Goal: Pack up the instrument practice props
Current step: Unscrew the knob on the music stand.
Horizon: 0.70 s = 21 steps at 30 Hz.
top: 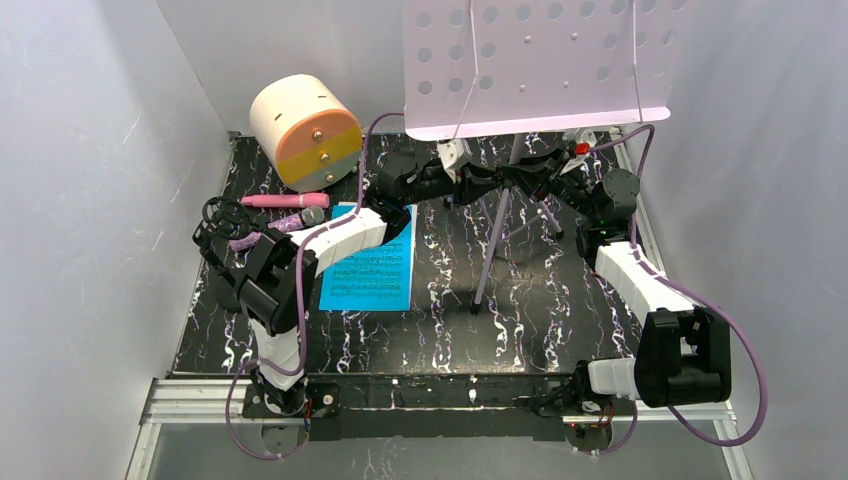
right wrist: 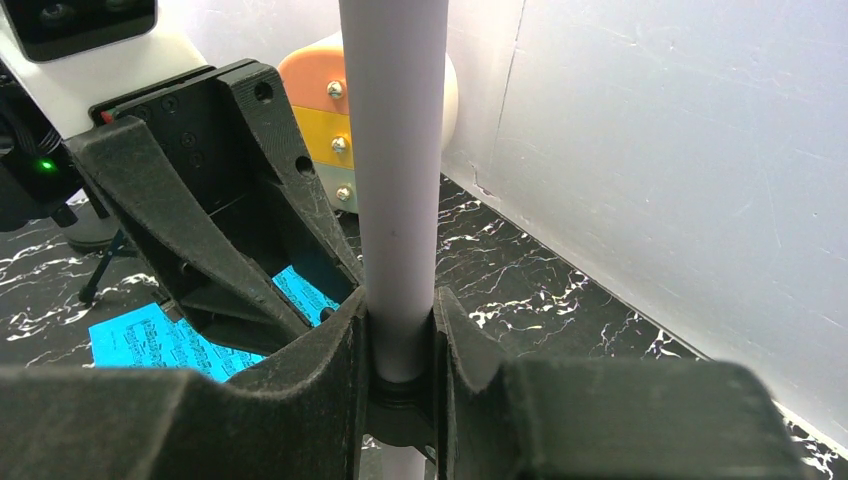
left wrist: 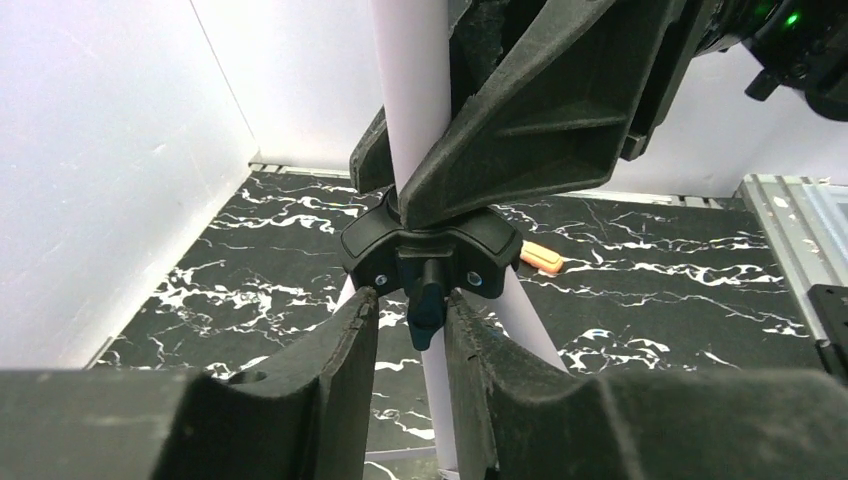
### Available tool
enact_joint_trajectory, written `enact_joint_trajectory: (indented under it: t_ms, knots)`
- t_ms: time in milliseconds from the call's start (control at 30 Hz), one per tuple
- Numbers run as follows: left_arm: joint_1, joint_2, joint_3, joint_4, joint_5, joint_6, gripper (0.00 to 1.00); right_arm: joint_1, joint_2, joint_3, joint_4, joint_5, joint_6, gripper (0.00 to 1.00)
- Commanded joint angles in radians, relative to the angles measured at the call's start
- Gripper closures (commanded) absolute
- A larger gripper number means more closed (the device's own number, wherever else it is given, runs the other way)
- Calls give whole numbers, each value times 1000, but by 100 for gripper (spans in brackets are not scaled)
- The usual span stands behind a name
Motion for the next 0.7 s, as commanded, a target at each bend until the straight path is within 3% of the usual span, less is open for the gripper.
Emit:
enact_joint_trajectory:
  t_ms: [0, 233, 467, 667]
  knots:
    - [3, 9, 57, 17, -6, -96, 75, 0, 14, 17, -52, -41, -26, 99]
    - [2, 16, 62, 16, -54, -300, 100, -1, 13, 16, -54, -39, -27, 99]
    - [3, 4, 58, 4, -136, -634, 100, 0, 8, 10, -64, -21, -44, 99]
    - [3, -57, 22, -131, -286, -906, 100, 2, 7, 12, -74, -2, -38, 99]
